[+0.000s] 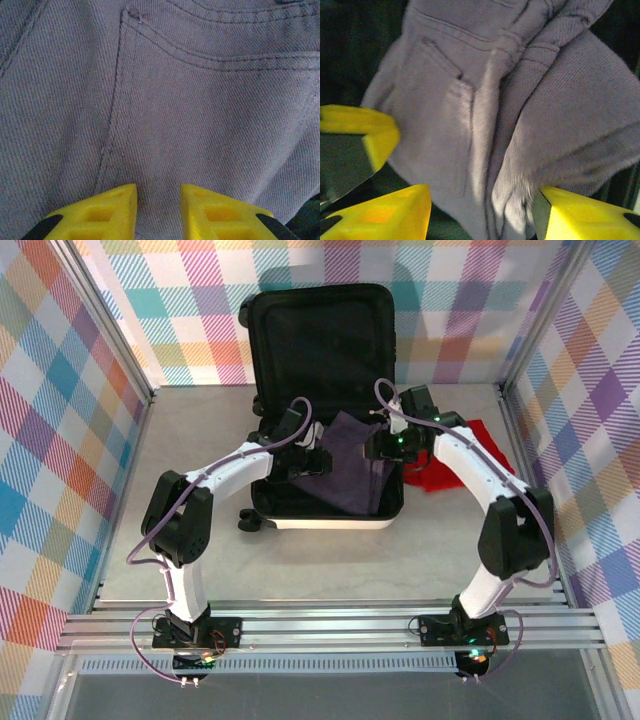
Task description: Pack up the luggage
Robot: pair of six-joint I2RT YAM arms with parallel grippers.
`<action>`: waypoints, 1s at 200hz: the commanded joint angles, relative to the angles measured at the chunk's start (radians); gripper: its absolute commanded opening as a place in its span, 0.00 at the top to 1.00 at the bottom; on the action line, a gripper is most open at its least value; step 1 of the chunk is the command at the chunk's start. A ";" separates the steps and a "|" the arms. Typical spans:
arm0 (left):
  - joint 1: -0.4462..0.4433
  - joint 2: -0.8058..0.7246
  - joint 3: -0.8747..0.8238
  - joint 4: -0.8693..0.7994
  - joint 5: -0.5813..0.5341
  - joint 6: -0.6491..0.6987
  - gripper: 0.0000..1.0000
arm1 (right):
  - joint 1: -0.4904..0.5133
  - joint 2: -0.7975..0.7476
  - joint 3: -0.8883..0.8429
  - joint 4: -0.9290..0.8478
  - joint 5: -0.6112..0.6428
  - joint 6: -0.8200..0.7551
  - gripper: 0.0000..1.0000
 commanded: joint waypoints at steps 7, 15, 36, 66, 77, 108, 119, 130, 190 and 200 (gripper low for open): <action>-0.007 -0.030 0.007 0.015 -0.020 -0.007 0.70 | 0.007 -0.021 0.032 -0.057 -0.024 -0.019 0.44; -0.007 -0.032 0.011 0.010 -0.027 -0.006 0.69 | 0.007 -0.011 0.042 -0.052 -0.023 -0.017 0.45; -0.007 -0.035 0.025 -0.009 -0.029 0.002 0.69 | 0.008 0.038 0.077 -0.029 -0.035 -0.011 0.47; -0.007 -0.050 0.025 -0.031 -0.066 0.003 0.67 | 0.007 0.138 0.142 -0.004 -0.023 -0.002 0.50; -0.006 -0.055 0.029 -0.052 -0.090 0.006 0.66 | 0.007 0.145 0.150 -0.015 0.016 0.000 0.49; -0.003 -0.092 0.025 -0.092 -0.133 0.021 0.54 | 0.005 0.070 0.095 -0.017 0.147 -0.013 0.20; 0.000 -0.110 0.023 -0.100 -0.145 0.026 0.49 | 0.005 0.045 0.077 -0.010 0.168 -0.015 0.15; 0.005 -0.128 0.018 -0.102 -0.150 0.029 0.47 | 0.006 0.022 0.061 0.001 0.185 -0.015 0.13; 0.010 -0.181 -0.021 -0.111 -0.153 0.031 0.46 | 0.006 0.120 0.174 -0.054 0.282 -0.011 0.05; 0.010 -0.186 -0.027 -0.112 -0.153 0.029 0.46 | 0.006 0.160 0.214 -0.076 0.288 0.000 0.05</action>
